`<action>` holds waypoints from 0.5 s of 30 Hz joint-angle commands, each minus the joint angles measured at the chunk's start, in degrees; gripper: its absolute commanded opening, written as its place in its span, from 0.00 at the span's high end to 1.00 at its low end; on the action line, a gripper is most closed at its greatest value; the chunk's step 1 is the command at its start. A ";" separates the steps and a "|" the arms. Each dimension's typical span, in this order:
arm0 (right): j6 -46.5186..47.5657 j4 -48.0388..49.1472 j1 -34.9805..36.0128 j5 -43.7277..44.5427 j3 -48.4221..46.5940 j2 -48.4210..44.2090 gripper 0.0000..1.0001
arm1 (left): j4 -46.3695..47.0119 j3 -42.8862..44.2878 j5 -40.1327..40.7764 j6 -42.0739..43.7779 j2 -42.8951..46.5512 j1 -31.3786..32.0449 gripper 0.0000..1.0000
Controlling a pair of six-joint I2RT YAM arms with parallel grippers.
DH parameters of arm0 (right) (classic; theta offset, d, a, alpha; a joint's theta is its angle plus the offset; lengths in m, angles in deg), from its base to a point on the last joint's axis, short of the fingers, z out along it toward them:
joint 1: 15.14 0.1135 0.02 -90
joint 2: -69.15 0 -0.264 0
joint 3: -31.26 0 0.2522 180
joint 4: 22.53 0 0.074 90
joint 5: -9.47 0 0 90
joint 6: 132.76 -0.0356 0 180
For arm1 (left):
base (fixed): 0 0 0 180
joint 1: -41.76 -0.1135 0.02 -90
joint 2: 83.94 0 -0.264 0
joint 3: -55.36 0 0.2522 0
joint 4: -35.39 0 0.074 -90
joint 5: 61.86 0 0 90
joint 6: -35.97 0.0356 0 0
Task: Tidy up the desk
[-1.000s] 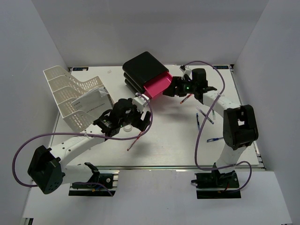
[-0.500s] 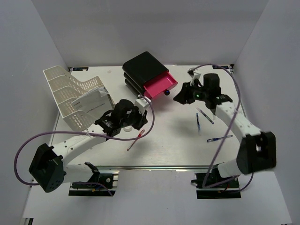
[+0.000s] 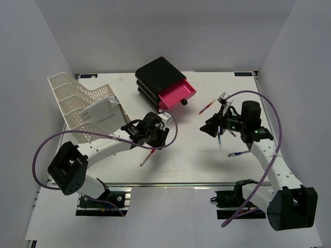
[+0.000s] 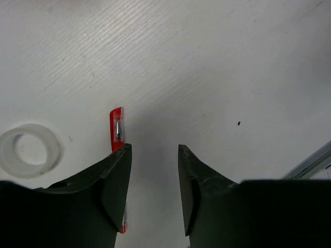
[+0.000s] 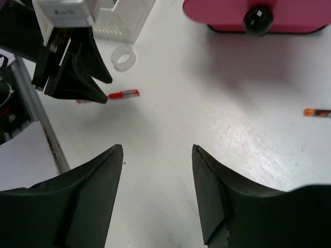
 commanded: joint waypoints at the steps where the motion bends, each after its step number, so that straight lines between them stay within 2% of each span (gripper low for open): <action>1: 1.67 1.43 -1.57 -5.77 3.02 -1.61 0.38 | -7.87 3.30 7.43 -6.85 2.47 1.70 0.47; 6: 3.25 0.91 -4.29 -8.40 4.61 -0.81 0.42 | -13.06 3.22 12.27 -10.46 1.15 4.24 0.45; 9: 4.04 1.08 -4.91 -8.93 5.48 -2.04 0.46 | -13.68 1.90 14.03 -11.86 0.62 4.95 0.45; 15: 4.22 2.49 -6.84 -11.13 7.68 -5.65 0.50 | -14.12 -1.00 18.25 -12.40 0.89 6.53 0.44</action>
